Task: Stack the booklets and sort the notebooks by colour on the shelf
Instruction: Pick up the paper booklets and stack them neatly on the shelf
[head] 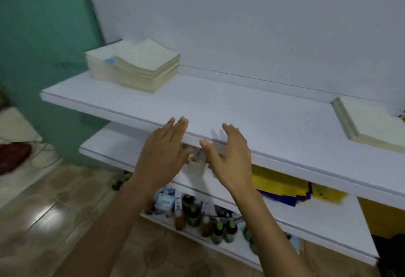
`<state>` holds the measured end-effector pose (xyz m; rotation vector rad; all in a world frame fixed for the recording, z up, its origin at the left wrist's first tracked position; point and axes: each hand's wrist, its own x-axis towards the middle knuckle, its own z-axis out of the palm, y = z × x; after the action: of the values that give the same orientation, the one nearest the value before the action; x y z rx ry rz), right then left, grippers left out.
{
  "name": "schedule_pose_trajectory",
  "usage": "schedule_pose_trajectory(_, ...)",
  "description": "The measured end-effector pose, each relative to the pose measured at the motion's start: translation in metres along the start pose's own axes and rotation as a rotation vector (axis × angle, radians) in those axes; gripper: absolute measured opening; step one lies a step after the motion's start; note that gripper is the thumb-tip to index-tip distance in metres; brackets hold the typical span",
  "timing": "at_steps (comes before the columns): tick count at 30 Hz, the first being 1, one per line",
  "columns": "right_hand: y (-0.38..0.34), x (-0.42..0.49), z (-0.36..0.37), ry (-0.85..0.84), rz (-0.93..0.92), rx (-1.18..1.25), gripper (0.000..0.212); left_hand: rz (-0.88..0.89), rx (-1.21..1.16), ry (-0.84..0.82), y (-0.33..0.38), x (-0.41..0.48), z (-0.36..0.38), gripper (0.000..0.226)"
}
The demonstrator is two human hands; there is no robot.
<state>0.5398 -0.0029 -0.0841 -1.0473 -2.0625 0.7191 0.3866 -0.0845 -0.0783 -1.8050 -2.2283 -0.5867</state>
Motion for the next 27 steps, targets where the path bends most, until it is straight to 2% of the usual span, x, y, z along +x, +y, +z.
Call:
schedule_pose_trajectory(5,-0.073,-0.008,0.071,-0.105,-0.107,-0.002,0.074,-0.175,0.066,0.003,-0.087,-0.075,-0.047,0.066)
schedule_pose_trajectory(11,-0.114,0.007,0.129,-0.168,-0.220,-0.056,0.068,-0.213,0.061,0.047,-0.144,-0.080,-0.059,0.067)
schedule_pose_trajectory(19,-0.141,0.107,0.187,-0.037,-0.273,-0.097,0.062,-0.184,-0.121,0.092,-0.224,-0.013,-0.042,0.066)
schedule_pose_trajectory(24,-0.163,0.189,0.220,0.044,-0.288,-0.140,0.061,-0.155,-0.219,0.024,-0.272,0.052,-0.030,0.066)
schedule_pose_trajectory(27,-0.167,0.238,0.235,0.047,-0.278,-0.262,0.066,-0.189,-0.307,-0.010,-0.296,0.088,-0.021,0.059)
